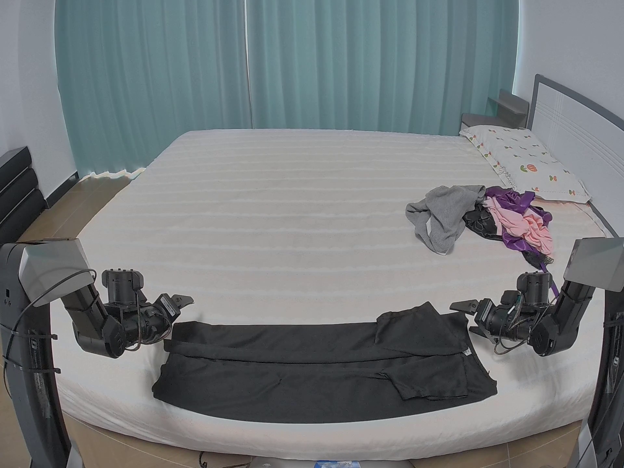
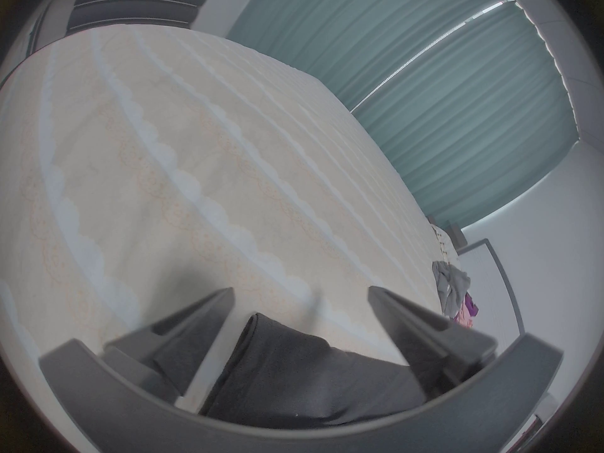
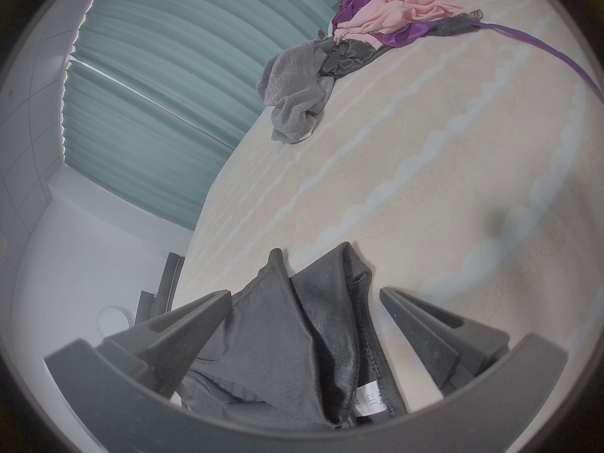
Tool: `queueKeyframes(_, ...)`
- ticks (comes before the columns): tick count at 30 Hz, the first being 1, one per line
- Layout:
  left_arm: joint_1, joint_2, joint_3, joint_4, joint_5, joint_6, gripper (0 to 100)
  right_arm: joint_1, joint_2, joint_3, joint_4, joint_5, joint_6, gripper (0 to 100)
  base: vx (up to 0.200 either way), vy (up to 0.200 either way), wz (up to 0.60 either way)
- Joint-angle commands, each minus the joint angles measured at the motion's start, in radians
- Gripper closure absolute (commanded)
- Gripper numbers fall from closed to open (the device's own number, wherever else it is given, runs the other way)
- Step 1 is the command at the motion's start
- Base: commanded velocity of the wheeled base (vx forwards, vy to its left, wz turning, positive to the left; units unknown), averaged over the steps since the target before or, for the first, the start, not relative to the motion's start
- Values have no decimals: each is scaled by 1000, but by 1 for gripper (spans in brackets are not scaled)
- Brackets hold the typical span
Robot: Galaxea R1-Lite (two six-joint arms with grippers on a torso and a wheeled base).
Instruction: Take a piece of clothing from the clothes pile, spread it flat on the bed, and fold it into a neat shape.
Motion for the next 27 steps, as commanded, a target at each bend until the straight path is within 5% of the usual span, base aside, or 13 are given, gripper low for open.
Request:
queueKeyframes(1,1,1,4,2,-16,43,0,0,3,-2,-1,1,0,0,0,0,0)
queueKeyframes(8,-7,14,10,2,-18,130,0,2,5,-3,-1,1,-1,0,0,0,0)
queueKeyframes(9,-6,14,10,2,-18,130,100,2,5,-3,-1,1,-1,0,0,0,0)
queueKeyframes(27,10,11,26,-9,-1,115,100,2,11,-11,-1,-12,-5,0,0,0,0)
